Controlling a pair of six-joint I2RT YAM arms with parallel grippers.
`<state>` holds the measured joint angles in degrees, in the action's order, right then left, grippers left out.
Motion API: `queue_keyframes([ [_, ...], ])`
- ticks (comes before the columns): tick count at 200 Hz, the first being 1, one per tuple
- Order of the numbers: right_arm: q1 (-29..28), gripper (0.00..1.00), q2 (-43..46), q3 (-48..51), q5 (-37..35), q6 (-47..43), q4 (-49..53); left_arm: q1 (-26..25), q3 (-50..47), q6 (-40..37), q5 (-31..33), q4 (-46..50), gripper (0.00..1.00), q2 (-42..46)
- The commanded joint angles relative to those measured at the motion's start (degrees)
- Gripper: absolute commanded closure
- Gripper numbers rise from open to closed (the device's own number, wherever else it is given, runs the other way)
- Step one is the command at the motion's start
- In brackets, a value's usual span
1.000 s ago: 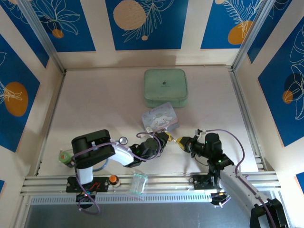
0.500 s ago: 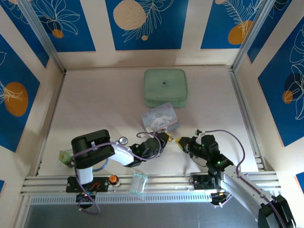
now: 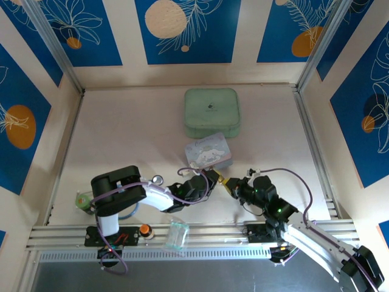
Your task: Unlock the padlock with the key
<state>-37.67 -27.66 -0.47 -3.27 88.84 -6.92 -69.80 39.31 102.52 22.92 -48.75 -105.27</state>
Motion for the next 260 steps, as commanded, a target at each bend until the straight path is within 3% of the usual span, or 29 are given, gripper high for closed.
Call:
queue_keyframes([
  [1, -3.38, 1.00, 0.50, 1.35, -2.70, 2.89, 1.46, -2.09, 2.07, 4.07, -5.86, 5.48, 1.00, -0.10],
  [23, -3.92, 1.00, 1.27, 1.26, -4.09, 2.58, 3.46, -2.01, 1.71, 3.64, -5.10, 7.09, 1.00, 0.22],
  [61, 0.04, 1.00, 2.72, 0.91, -2.09, -0.25, 10.23, -1.92, 0.07, 3.46, -3.92, 10.35, 1.00, 1.43],
  [114, 2.28, 1.00, 4.60, 0.73, -0.97, -1.91, 14.09, -1.77, -0.37, 3.22, -3.93, 11.55, 0.76, -0.78],
  [185, 3.91, 1.00, 9.23, 0.56, 0.96, -3.35, 20.83, -1.74, -0.76, 3.14, -4.93, 15.88, 0.74, -1.26],
  [202, 4.27, 1.00, 9.95, 0.47, 2.26, -3.97, 22.63, -1.65, -1.31, 2.95, -4.77, 16.30, 0.63, -1.16],
  [260, 4.76, 1.00, 13.72, 0.47, 6.09, -5.42, 29.06, -1.39, -2.43, 3.82, -5.44, 15.40, 0.54, -2.57],
])
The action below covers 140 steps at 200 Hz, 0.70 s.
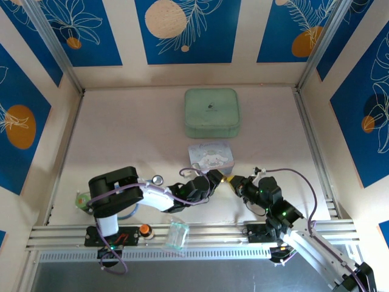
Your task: Unlock the padlock with the key
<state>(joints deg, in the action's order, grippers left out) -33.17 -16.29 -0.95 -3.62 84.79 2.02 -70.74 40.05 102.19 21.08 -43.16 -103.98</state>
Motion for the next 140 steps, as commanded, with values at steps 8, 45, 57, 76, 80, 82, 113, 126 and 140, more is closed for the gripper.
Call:
queue_keyframes([
  [8, 0.55, 1.00, 2.47, 0.94, 7.11, -1.66, 21.04, -0.45, -3.24, 4.10, -3.50, 9.46, 0.54, -3.84],
  [45, 1.84, 1.00, 2.75, 0.87, 10.16, -4.02, 24.96, -0.44, -2.79, 3.29, -3.16, 10.46, 0.54, -3.19],
  [57, 3.06, 1.00, 2.64, 0.58, 11.48, -5.43, 25.84, -0.44, -2.65, 3.10, -3.14, 11.22, 0.53, -2.91],
  [76, 6.23, 1.00, 2.58, -0.04, 14.72, -8.04, 27.39, -0.45, -2.82, 3.01, -2.81, 11.30, 0.53, -2.63],
  [80, 6.97, 1.00, 2.52, -0.02, 15.50, -8.52, 27.50, -0.39, -2.85, 3.01, -2.72, 11.25, 0.53, -2.63],
  [82, 7.33, 1.00, 2.44, -0.02, 15.84, -8.75, 27.64, -0.43, -2.87, 3.01, -2.74, 11.32, 0.53, -2.63],
  [113, 12.40, 1.00, 2.32, 0.42, 20.84, -11.80, 27.42, -0.45, -2.44, 2.44, -3.15, 11.65, 0.53, -2.54],
  [126, 13.73, 1.00, 2.30, 0.35, 22.29, -12.20, 26.17, -0.58, -2.35, 1.88, -3.28, 11.79, 0.52, -2.00],
  [140, 14.86, 1.00, 2.33, 0.92, 23.63, -11.00, 23.07, -0.71, -2.34, 1.83, -3.48, 11.88, 0.52, -1.25],
])
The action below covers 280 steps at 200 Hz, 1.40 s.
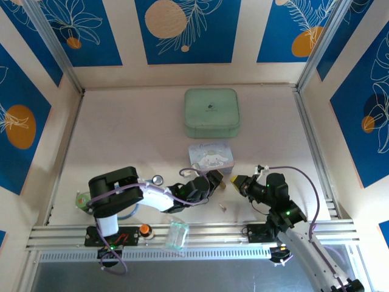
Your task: Unlock the padlock with the key
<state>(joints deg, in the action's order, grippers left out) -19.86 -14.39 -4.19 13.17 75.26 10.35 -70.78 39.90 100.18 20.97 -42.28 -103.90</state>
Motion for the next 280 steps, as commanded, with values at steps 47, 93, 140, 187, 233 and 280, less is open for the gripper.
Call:
queue_keyframes([
  [47, 4.85, 1.00, -8.80, -3.05, 6.01, -16.87, 22.21, -0.59, -3.35, -0.64, -1.03, 15.41, 0.53, 2.70],
  [93, -1.33, 0.26, -22.17, -10.80, 4.78, -24.96, 22.45, 1.09, -3.44, -11.82, -0.98, 18.62, 0.20, 7.83],
  [140, -14.32, 0.08, -29.35, -21.38, -14.35, -26.69, 30.70, 1.35, -2.21, -17.30, -0.27, 21.56, 0.20, 9.70],
  [187, -14.79, 0.01, -28.94, -21.96, -20.73, -25.31, 29.36, 3.41, -6.17, -25.45, 1.84, 20.55, 0.01, 16.79],
  [233, -13.55, 0.17, -30.11, -21.79, -7.89, -25.37, 31.79, 6.62, -6.66, -33.68, -3.15, 23.37, 0.01, 21.45],
  [280, -27.87, 0.30, -31.83, -23.33, -15.61, -16.70, 37.38, 7.41, -9.30, -34.93, -3.84, 23.39, 0.03, 25.16],
])
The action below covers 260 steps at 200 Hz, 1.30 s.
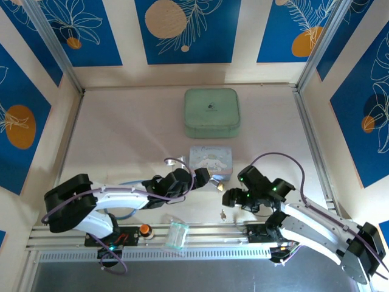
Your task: Unlock the padlock with the key
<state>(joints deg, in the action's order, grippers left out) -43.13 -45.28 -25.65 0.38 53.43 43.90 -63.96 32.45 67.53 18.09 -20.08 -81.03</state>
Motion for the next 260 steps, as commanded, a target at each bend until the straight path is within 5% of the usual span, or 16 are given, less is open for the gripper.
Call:
queue_keyframes([
  [1, -4.85, 0.30, -1.04, -1.86, -2.92, 5.30, 3.65, 0.60, -1.85, -2.29, -0.95, 1.18, 0.03, 2.34],
  [96, -20.55, 0.47, -16.67, -6.67, -10.71, 11.56, -2.14, 0.59, -2.11, -2.19, -2.18, 1.17, 0.04, 2.11],
  [260, -28.43, 0.74, -34.77, -12.48, -15.61, 13.42, -1.34, 0.59, -5.06, 2.33, -1.65, -3.73, 0.04, -0.33],
])
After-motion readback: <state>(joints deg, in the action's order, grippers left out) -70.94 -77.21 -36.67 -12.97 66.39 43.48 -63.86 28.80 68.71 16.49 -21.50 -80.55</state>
